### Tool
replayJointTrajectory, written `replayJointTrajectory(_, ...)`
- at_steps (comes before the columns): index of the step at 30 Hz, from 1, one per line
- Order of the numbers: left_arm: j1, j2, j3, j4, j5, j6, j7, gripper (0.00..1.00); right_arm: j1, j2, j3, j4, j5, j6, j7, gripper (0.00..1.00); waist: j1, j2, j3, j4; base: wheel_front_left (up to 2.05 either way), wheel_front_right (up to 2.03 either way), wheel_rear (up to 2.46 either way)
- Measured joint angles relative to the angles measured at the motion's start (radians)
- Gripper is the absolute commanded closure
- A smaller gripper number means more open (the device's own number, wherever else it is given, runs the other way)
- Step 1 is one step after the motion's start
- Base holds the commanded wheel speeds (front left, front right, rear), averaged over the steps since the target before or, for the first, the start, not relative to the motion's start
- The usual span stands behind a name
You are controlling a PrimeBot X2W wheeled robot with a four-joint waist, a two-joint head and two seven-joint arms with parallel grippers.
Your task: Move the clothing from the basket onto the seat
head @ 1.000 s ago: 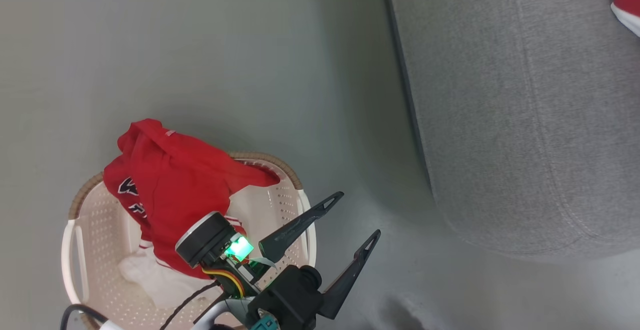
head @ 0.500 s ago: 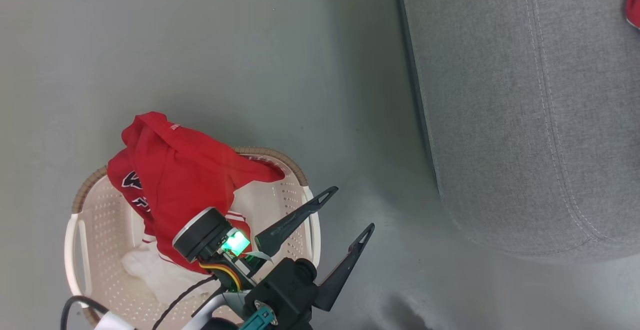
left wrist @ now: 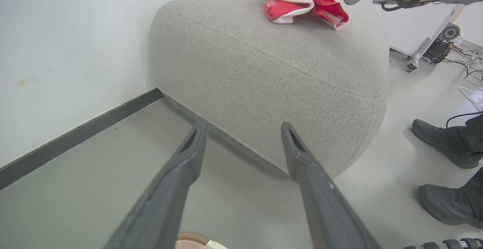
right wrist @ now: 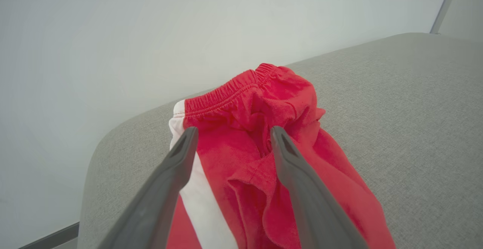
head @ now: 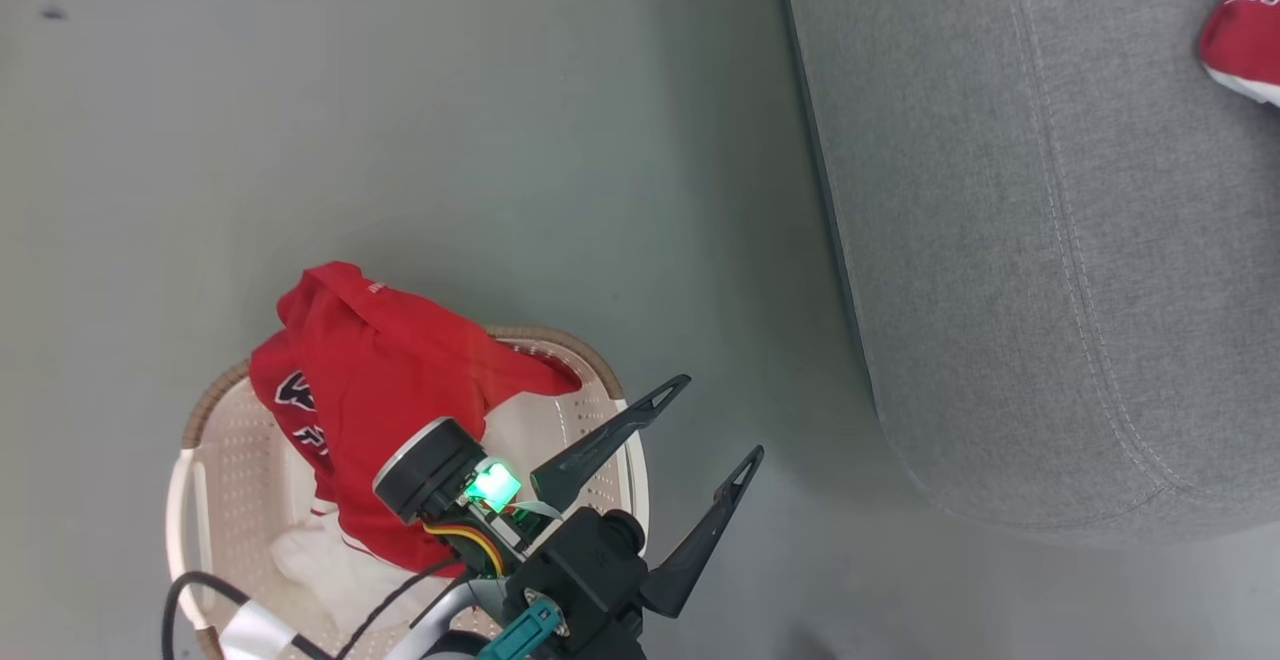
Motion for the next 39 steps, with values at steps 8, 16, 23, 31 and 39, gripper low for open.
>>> replayJointTrajectory(8,0.001,-0.034,0.015,0.060,-0.015,0.019,-0.044,0.00,0.070,0.023,0.024,0.002,-0.030,0.000,-0.009,0.00,0.0000,-0.0001,-0.075,0.020,0.00,0.00,0.00)
replayJointTrajectory(16,0.018,-0.060,0.039,0.115,-0.057,0.048,-0.087,0.00,0.165,0.067,0.058,-0.058,-0.087,0.000,-0.010,0.00,-0.0001,-0.0001,-0.169,0.047,0.00,0.00,0.00)
replayJointTrajectory(23,0.081,-0.073,0.062,0.153,-0.073,0.082,-0.111,0.00,0.259,0.090,0.073,-0.167,-0.135,-0.002,-0.010,0.00,-0.0001,-0.0001,-0.260,0.072,0.00,0.00,0.00)
replayJointTrajectory(31,0.153,-0.081,0.098,0.184,-0.115,0.125,-0.137,0.00,0.398,0.151,0.102,-0.306,-0.172,-0.015,-0.013,0.00,-0.0001,-0.0001,-0.364,0.099,0.00,0.00,0.00)
replayJointTrajectory(39,0.220,-0.085,0.141,0.200,-0.131,0.152,-0.154,0.00,0.542,0.191,0.130,-0.418,-0.204,-0.027,-0.014,0.00,-0.0002,-0.0001,-0.459,0.127,0.00,0.00,0.00)
